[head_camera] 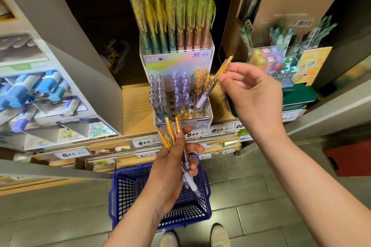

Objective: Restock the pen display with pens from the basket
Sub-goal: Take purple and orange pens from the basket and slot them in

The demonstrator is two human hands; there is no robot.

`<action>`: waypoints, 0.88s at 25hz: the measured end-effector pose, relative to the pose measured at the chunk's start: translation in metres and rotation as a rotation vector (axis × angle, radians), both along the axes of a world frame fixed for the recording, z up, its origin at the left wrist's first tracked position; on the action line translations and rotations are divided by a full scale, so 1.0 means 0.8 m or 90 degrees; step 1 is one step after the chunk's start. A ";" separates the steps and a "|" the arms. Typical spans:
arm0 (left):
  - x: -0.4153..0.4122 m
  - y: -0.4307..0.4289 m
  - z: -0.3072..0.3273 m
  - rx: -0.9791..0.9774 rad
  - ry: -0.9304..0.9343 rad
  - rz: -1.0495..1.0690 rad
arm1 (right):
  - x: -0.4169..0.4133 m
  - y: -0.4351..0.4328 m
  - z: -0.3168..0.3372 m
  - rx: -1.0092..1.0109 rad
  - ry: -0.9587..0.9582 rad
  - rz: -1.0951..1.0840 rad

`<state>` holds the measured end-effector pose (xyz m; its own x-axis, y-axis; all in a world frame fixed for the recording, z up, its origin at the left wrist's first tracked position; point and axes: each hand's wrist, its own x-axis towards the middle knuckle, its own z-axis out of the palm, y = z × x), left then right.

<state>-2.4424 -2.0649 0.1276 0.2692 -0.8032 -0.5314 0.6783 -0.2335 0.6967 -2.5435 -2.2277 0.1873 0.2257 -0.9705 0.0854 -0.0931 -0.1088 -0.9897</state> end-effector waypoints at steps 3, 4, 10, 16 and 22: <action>0.001 -0.001 0.003 -0.009 0.027 -0.002 | 0.005 0.002 -0.008 -0.060 0.031 -0.006; 0.001 -0.002 0.004 -0.004 0.031 -0.003 | 0.007 0.004 -0.011 -0.082 0.047 -0.004; 0.002 0.000 -0.004 0.011 0.070 0.022 | 0.017 0.009 -0.030 -0.191 0.136 0.037; 0.001 0.000 -0.004 -0.005 0.074 -0.002 | 0.017 0.014 -0.046 -0.222 0.256 0.066; -0.001 -0.002 -0.003 0.014 0.074 0.012 | 0.020 0.019 -0.055 -0.200 0.278 0.049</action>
